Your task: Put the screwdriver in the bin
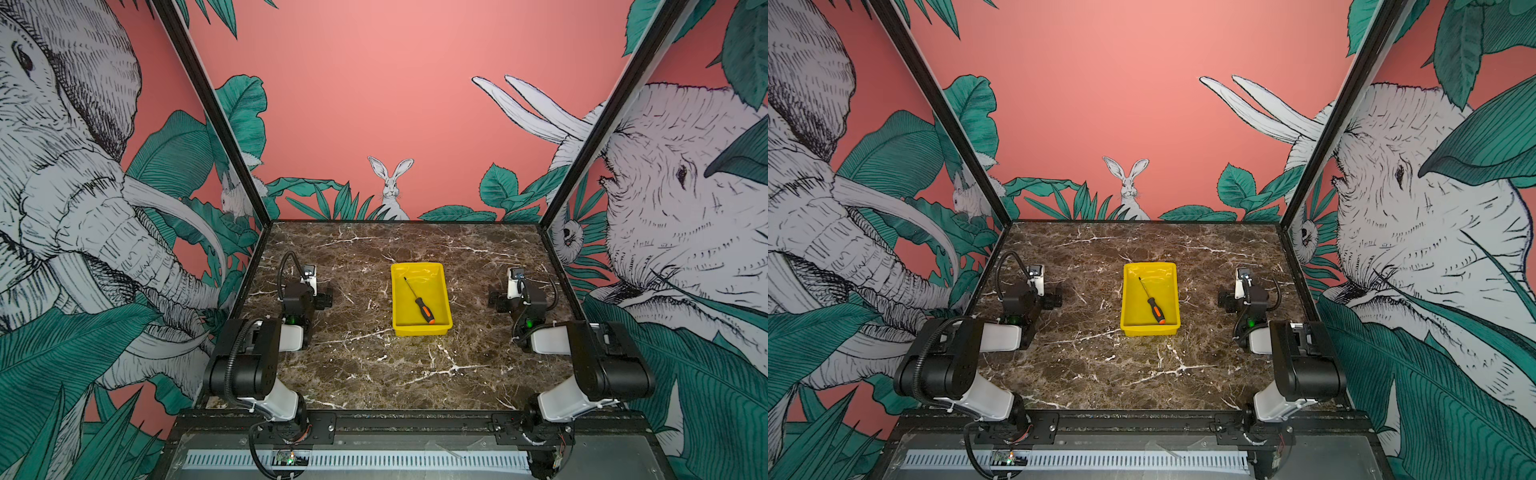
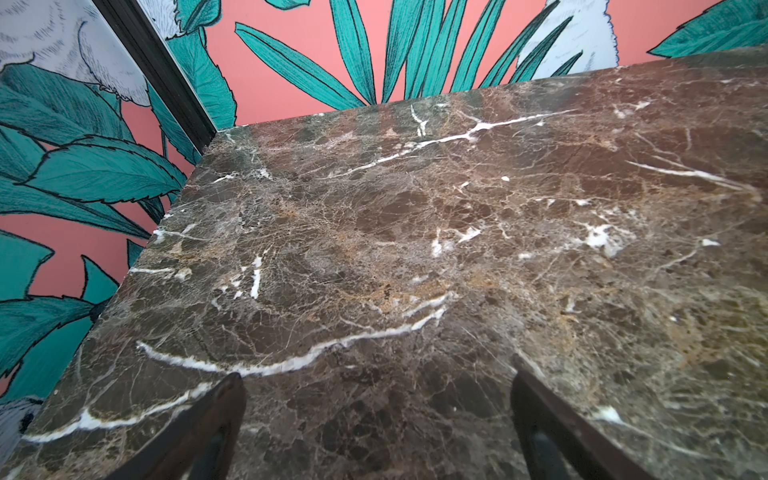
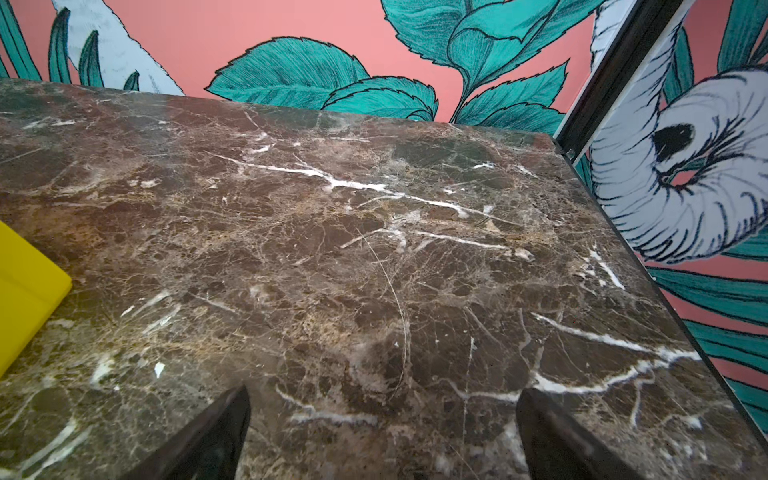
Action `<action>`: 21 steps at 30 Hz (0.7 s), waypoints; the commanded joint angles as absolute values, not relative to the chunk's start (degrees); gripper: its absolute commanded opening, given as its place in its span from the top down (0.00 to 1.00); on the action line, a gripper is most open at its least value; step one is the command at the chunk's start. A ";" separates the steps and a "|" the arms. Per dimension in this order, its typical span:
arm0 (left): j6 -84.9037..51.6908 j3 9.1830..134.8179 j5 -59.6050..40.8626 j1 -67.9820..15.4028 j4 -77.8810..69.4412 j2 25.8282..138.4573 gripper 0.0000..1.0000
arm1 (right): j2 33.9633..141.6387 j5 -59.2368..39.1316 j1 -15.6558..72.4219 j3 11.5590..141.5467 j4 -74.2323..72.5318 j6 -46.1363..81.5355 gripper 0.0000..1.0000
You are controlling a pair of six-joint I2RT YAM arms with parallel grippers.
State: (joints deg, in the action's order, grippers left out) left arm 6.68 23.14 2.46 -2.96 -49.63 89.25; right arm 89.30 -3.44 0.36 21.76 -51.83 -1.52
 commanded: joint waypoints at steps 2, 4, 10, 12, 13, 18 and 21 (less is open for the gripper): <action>7.43 23.64 2.11 -3.16 -49.49 88.75 0.00 | 88.71 -2.90 0.46 21.80 -53.29 -1.14 0.01; 7.38 23.56 2.11 -3.21 -49.48 88.77 0.00 | 88.68 -2.90 0.46 21.63 -53.43 -1.14 0.01; 7.38 23.47 2.09 -3.16 -49.66 88.69 0.00 | 88.83 -2.03 0.45 15.71 -64.57 -0.75 0.01; 7.38 23.55 2.09 -3.16 -49.65 88.77 0.00 | 89.21 -0.26 0.45 14.41 -67.61 -0.24 0.01; 7.45 23.55 2.11 -3.14 -49.55 88.77 0.00 | 89.14 0.62 0.45 14.87 -66.87 -0.03 0.01; 7.34 23.73 2.28 -3.21 -49.49 88.83 0.00 | 88.72 -0.61 0.45 22.67 -51.38 -0.26 0.01; 7.30 23.73 2.29 -3.16 -49.48 88.86 0.00 | 88.59 -0.86 0.44 21.55 -53.56 -0.33 0.01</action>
